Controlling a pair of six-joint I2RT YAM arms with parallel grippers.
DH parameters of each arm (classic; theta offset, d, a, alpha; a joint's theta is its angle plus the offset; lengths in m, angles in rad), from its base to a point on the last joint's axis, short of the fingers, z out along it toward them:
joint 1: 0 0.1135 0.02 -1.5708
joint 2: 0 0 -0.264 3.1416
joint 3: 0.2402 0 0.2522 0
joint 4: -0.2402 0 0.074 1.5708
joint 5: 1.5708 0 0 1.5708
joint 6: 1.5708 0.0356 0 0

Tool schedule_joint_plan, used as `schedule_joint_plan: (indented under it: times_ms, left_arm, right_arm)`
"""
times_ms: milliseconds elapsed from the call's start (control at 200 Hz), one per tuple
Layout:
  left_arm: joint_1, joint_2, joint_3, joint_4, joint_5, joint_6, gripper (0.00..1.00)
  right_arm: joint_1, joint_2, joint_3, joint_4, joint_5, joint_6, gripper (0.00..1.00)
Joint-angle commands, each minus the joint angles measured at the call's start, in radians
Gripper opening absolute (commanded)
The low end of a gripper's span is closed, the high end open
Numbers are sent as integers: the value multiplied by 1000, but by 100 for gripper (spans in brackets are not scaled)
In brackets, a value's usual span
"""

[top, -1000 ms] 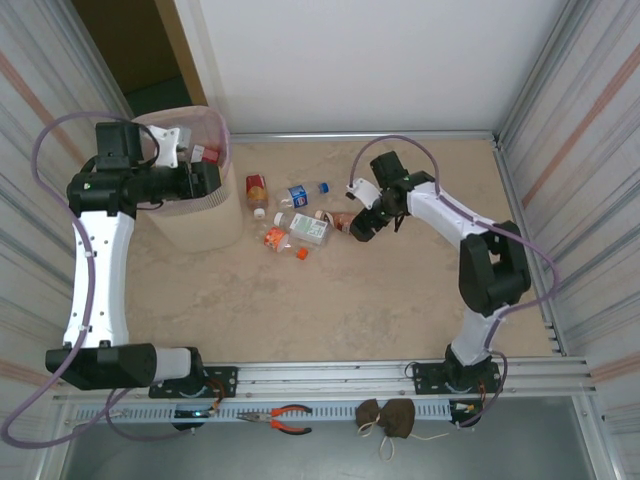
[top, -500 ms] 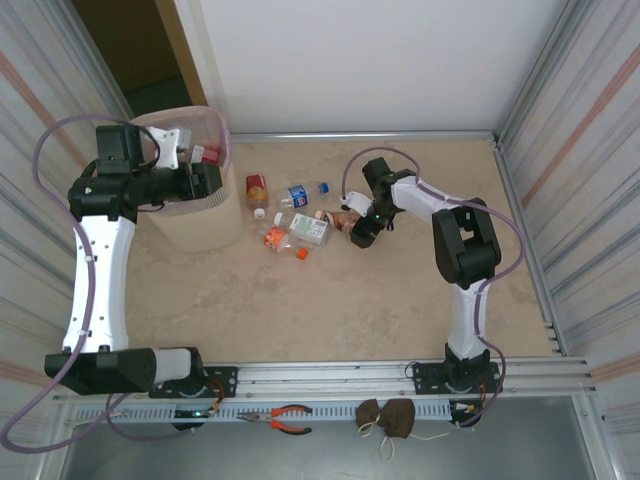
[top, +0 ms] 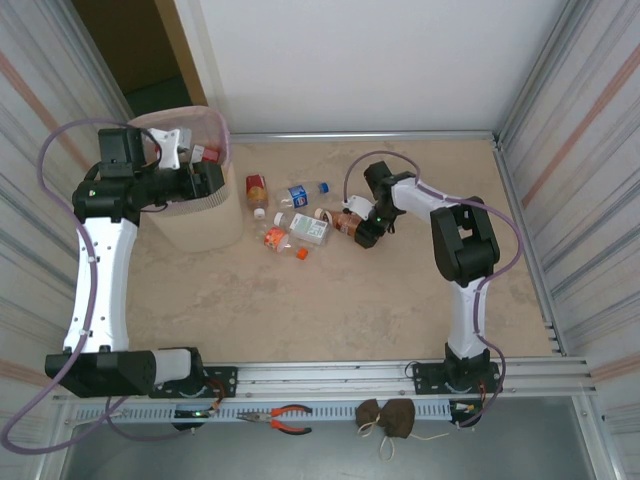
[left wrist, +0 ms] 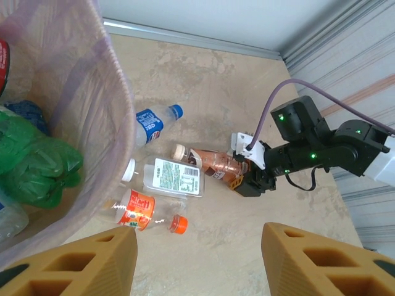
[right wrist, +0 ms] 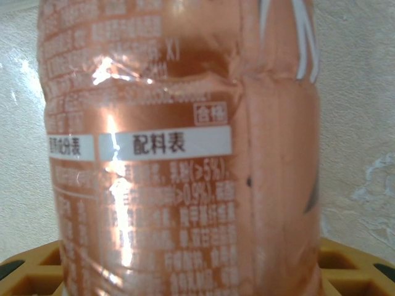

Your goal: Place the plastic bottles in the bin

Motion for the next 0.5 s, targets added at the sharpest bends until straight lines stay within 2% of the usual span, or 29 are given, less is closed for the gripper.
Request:
schedule_joint_plan:
  times_ms: [0,220,491]
  left_arm:
    - [-10,-26,-15,47,37,-30,55]
    - [-47,-42,-52,151,62,-103,55]
    - [-143,-59,-129,399,84,-263,56]
  right_arm:
    - [-19,-69,-38,-7,21,60,48]
    - [-37,-239,-167,49,28,151,48]
    - [-10,-530,-340,213,-111,300,48]
